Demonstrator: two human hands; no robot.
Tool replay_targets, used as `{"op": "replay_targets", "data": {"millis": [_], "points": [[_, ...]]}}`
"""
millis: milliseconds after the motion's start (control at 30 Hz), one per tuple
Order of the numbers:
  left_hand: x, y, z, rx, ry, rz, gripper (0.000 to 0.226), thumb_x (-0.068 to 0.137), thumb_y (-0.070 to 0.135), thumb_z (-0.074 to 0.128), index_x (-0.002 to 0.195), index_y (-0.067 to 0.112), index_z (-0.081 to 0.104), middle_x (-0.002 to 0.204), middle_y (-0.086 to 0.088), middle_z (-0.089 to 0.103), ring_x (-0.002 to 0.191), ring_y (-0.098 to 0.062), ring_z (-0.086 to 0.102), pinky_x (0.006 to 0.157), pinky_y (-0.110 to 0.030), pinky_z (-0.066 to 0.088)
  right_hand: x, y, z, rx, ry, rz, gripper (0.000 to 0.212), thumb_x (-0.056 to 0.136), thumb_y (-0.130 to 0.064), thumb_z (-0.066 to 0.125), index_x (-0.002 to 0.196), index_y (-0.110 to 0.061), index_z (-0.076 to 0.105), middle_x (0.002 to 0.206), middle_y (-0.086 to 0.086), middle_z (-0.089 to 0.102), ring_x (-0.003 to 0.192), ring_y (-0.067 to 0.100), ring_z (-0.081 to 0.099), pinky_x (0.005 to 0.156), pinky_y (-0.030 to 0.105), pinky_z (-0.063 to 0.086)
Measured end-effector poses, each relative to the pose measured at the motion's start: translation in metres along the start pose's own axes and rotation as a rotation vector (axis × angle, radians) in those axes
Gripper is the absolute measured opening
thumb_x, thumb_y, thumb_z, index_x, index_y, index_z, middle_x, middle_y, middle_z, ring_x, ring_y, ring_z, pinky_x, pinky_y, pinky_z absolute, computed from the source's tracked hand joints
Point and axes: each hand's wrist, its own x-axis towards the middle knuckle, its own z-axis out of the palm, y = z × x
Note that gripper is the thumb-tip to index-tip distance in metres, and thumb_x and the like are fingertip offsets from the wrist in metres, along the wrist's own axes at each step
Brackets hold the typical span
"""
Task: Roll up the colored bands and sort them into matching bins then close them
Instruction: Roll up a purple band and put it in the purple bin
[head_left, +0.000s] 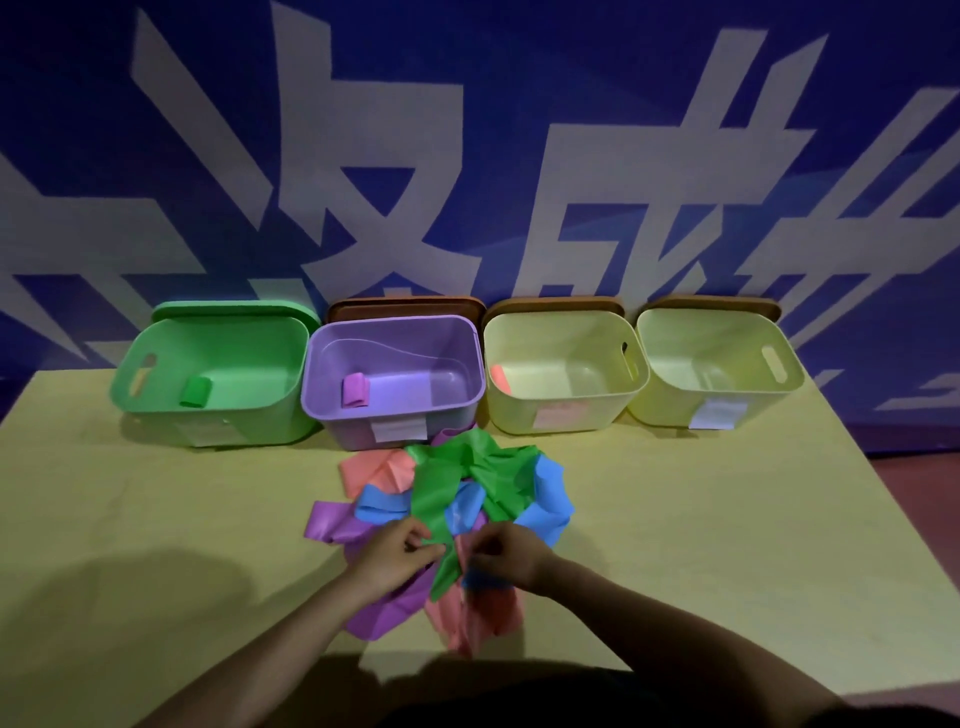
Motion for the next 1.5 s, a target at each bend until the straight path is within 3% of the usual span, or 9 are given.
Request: {"op": "replay_targets", "data": {"millis": [233, 333, 467, 567, 733, 967, 1167, 1400, 1500], "points": [[-0.004, -0.021, -0.004, -0.056, -0.015, 0.024, 0.028, 0.082, 0.04, 0.067, 0.064, 0.022, 0.055, 0.063, 0.006, 0.056, 0.062, -0.005, 0.05, 0.062, -0.024, 0.038, 0.012, -0.011, 0.006, -0.1, -0.059, 0.026, 0.024, 0.089, -0.035, 0.06, 0.096, -0.014, 0.071, 0.1, 0.008, 0.07, 0.087, 0.014, 0.06, 0.074, 0.03, 0.044], [-0.005, -0.007, -0.008, -0.198, 0.024, -0.023, 0.018, 0.094, 0.024, 0.059, 0.078, 0.016, 0.059, 0.076, -0.004, 0.057, 0.075, -0.012, 0.049, 0.072, -0.025, 0.038, 0.016, -0.015, 0.005, -0.061, -0.074, 0.042, 0.022, 0.091, -0.033, 0.056, 0.091, -0.016, 0.071, 0.1, 0.007, 0.071, 0.095, 0.019, 0.063, 0.08, 0.031, 0.046], [-0.009, 0.03, -0.026, -0.412, 0.157, 0.012, 0.019, 0.096, 0.012, 0.054, 0.079, 0.009, 0.062, 0.072, 0.0, 0.058, 0.066, 0.002, 0.05, 0.068, -0.013, 0.039, 0.013, -0.032, 0.001, 0.3, 0.032, 0.094, 0.034, 0.092, -0.042, 0.048, 0.067, -0.021, 0.055, 0.07, 0.003, 0.059, 0.063, 0.008, 0.056, 0.07, 0.029, 0.047], [-0.01, 0.061, -0.041, -0.507, 0.237, 0.091, 0.021, 0.096, 0.008, 0.053, 0.077, 0.01, 0.062, 0.073, -0.001, 0.057, 0.065, -0.001, 0.049, 0.07, -0.019, 0.04, 0.016, -0.052, -0.012, 0.527, 0.084, 0.071, 0.048, 0.086, -0.046, 0.04, 0.085, -0.003, 0.063, 0.07, 0.001, 0.058, 0.057, 0.002, 0.054, 0.057, 0.016, 0.043], [-0.016, 0.112, -0.059, -0.655, 0.349, 0.162, 0.02, 0.094, 0.011, 0.056, 0.082, 0.022, 0.069, 0.07, 0.021, 0.069, 0.071, 0.009, 0.058, 0.073, -0.009, 0.044, 0.018, -0.08, -0.043, 0.703, 0.128, -0.072, 0.044, 0.098, -0.034, 0.038, 0.105, 0.001, 0.063, 0.08, 0.007, 0.065, 0.071, 0.013, 0.061, 0.066, 0.025, 0.049], [-0.026, 0.169, -0.072, -0.79, 0.455, 0.231, 0.016, 0.094, 0.016, 0.056, 0.086, 0.018, 0.07, 0.081, 0.008, 0.068, 0.081, -0.008, 0.057, 0.078, -0.023, 0.045, -0.009, -0.108, -0.096, 1.047, 0.274, -0.09, 0.05, 0.097, -0.051, 0.038, 0.068, -0.014, 0.056, 0.058, 0.003, 0.053, 0.05, 0.014, 0.049, 0.054, 0.025, 0.039], [-0.039, 0.203, -0.063, -0.733, 0.396, 0.32, 0.016, 0.094, 0.018, 0.056, 0.086, 0.022, 0.069, 0.084, 0.002, 0.068, 0.08, -0.009, 0.059, 0.079, -0.022, 0.046, -0.042, -0.103, -0.123, 0.887, 0.388, -0.38, 0.013, 0.09, -0.009, 0.063, 0.078, -0.004, 0.065, 0.069, 0.01, 0.054, 0.059, 0.009, 0.05, 0.057, 0.02, 0.043], [-0.047, 0.242, -0.068, -0.769, 0.4, 0.375, 0.018, 0.095, 0.025, 0.054, 0.095, 0.016, 0.07, 0.082, 0.003, 0.065, 0.083, -0.013, 0.057, 0.079, -0.029, 0.046, -0.063, -0.096, -0.155, 0.92, 0.377, -0.425, 0.011, 0.081, -0.026, 0.071, 0.077, -0.016, 0.068, 0.076, 0.007, 0.059, 0.074, 0.02, 0.05, 0.069, 0.03, 0.041], [-0.052, 0.26, -0.068, -0.862, 0.401, 0.4, 0.019, 0.095, 0.028, 0.055, 0.09, 0.019, 0.07, 0.082, 0.002, 0.067, 0.082, -0.015, 0.059, 0.072, -0.029, 0.047, -0.07, -0.094, -0.155, 0.823, 0.304, -0.377, 0.002, 0.083, -0.016, 0.072, 0.083, -0.017, 0.07, 0.076, -0.003, 0.07, 0.072, 0.01, 0.061, 0.07, 0.024, 0.049]]}}
